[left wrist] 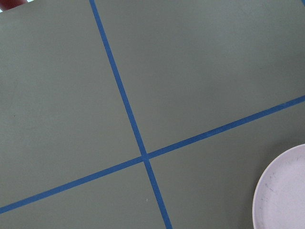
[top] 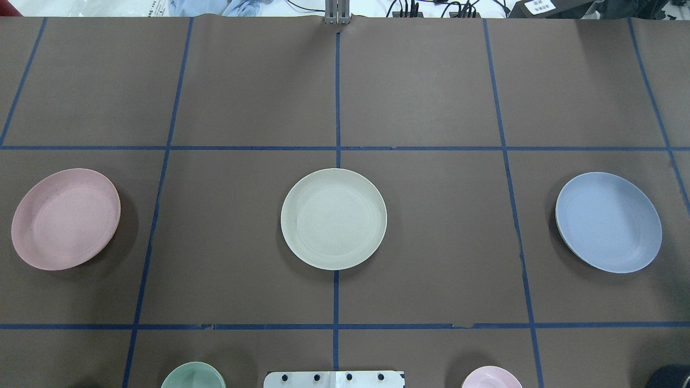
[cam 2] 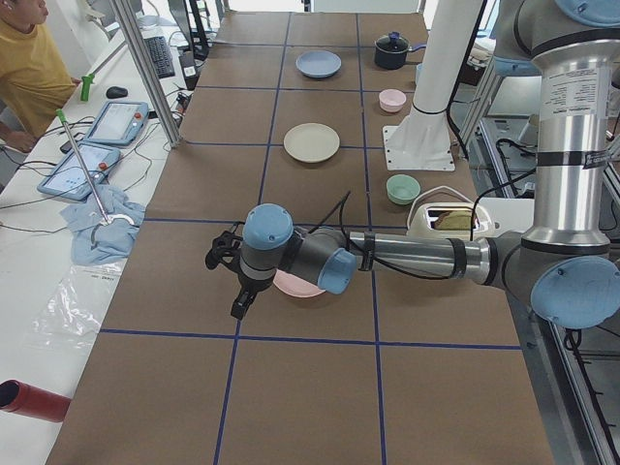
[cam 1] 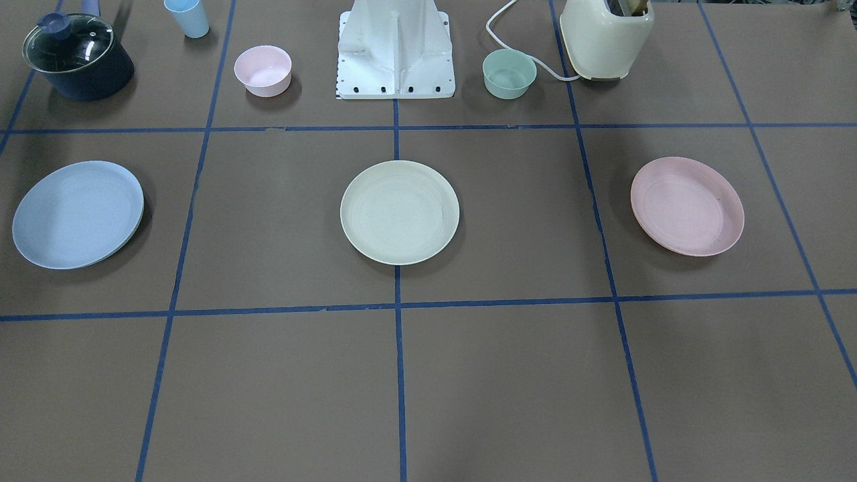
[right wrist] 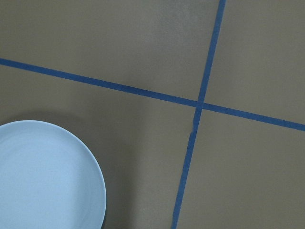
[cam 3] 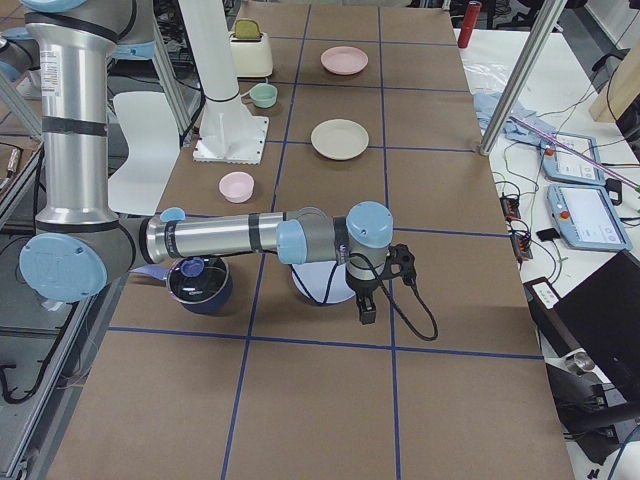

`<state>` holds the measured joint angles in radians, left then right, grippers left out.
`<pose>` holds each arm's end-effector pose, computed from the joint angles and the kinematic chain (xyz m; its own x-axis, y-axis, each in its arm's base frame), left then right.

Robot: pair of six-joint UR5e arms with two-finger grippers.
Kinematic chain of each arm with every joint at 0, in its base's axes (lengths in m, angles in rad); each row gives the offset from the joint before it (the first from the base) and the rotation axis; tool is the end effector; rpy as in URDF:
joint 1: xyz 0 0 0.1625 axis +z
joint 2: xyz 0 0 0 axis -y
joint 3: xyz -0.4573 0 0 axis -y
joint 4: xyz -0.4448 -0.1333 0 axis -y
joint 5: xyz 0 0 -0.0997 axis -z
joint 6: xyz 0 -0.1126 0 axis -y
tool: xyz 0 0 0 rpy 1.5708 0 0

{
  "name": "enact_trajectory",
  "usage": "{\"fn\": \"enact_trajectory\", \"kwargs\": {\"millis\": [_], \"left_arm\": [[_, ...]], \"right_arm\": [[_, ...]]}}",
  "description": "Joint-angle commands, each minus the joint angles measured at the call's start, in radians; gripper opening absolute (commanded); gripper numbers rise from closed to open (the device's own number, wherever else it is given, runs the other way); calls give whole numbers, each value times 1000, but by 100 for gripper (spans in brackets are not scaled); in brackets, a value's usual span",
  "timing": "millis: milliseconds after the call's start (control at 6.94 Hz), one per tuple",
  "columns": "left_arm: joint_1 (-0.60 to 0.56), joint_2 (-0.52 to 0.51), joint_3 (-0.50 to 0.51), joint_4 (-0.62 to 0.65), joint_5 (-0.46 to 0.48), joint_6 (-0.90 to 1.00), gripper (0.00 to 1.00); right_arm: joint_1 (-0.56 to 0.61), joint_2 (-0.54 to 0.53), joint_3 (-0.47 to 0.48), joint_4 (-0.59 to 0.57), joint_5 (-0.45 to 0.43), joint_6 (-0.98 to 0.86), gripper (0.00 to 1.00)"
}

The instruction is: Stack three plates with pink and blue

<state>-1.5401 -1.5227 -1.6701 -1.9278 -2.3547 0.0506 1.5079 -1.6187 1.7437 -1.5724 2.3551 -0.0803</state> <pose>-0.0370 -0.5468 0.6301 0.6969 0.3479 -0.6271 -0.0635 0.9010 0.4292 0.0205 -0.5305 0.6306 0.6938 -0.2103 0.6888 0.1184 0.9767 0.1789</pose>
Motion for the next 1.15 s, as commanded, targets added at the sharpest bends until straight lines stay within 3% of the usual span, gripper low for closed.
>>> {"fn": "enact_trajectory", "kwargs": {"millis": [0,432,1009], "left_arm": [[0,16,-47,1,0,0,100],[-1,119,-79,-3,5,6,100],[5,105,-77,-8,3,-3,100]], "right_arm": [[0,3,-1,0,15,-1,100],[-3,9,26,2,15,-13,100],[-28,16,10,2,-27,-1,100]]}}
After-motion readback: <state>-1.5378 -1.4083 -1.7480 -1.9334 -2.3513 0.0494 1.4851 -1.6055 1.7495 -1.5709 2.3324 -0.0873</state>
